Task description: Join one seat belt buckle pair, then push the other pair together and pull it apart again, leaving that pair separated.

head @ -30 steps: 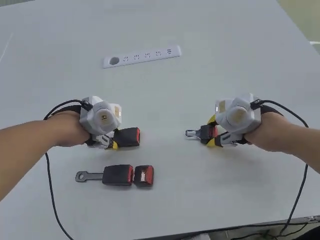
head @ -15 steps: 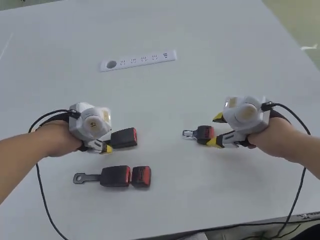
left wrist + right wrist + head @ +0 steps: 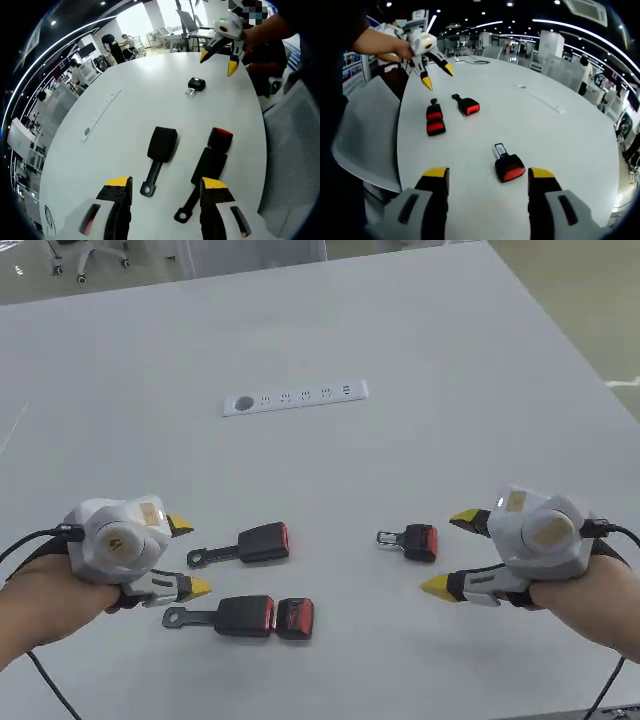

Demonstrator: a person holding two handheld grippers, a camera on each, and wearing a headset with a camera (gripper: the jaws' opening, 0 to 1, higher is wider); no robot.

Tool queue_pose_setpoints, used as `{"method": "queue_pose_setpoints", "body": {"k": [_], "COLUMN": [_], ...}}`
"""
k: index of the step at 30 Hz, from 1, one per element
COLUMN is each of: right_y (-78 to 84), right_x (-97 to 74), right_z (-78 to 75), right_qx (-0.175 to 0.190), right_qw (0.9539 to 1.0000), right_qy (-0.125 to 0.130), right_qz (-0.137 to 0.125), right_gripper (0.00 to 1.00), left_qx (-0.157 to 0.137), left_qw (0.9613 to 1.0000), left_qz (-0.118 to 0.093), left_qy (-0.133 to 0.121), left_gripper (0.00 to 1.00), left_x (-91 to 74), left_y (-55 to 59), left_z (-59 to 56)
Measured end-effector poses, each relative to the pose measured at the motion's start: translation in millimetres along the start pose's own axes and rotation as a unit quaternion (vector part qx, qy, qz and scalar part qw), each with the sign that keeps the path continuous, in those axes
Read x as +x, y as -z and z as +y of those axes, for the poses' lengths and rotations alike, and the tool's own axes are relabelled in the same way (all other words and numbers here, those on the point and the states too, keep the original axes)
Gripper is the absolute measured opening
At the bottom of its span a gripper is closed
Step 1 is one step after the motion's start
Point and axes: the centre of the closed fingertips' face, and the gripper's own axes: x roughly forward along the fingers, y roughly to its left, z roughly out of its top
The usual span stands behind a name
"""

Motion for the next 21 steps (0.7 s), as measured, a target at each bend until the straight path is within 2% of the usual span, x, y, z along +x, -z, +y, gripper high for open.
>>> {"method": "queue_pose_setpoints", "body": {"k": [4,7,10,11,14,18,21], "right_y": [-0.9,-1.3,0.1,-1.4,-0.1,-3.0,-4.0], "right_x": [-10.4,-18.9,-26.0,-29.3,-33.8,-40.1,-43.0], "right_z": [11.0,17.2,23.8,26.1,27.7,25.7,30.4], "right_qx": [0.015,0.031,0.036,0.034,0.041,0.052,0.054], "right_qw": [0.9999,0.9994,0.9991,0.9991,0.9986,0.9972,0.9971], "right_qy": [0.000,0.003,0.004,0.006,0.014,0.037,0.032], "right_qz": [-0.008,-0.017,-0.020,-0.027,-0.030,-0.041,-0.043], "right_gripper": [0.73,0.78,0.81,0.81,0.86,0.99,1.00], "left_qx": [-0.022,-0.049,-0.086,-0.102,-0.106,-0.136,-0.156], "left_qw": [0.9997,0.9985,0.9958,0.9941,0.9934,0.9893,0.9860], "left_qz": [-0.006,-0.010,-0.013,-0.020,-0.023,-0.037,-0.038], "left_qy": [-0.011,-0.020,-0.029,-0.031,-0.037,-0.038,-0.044], "left_gripper": [0.63,0.67,0.70,0.71,0.78,0.92,0.95], "left_x": [-23.9,-38.8,-51.4,-55.9,-64.5,-72.1,-75.7], "left_y": [13.3,25.3,38.4,41.5,50.3,53.8,59.5], "left_z": [-14.1,-21.1,-25.8,-27.2,-28.8,-32.6,-32.9]}}
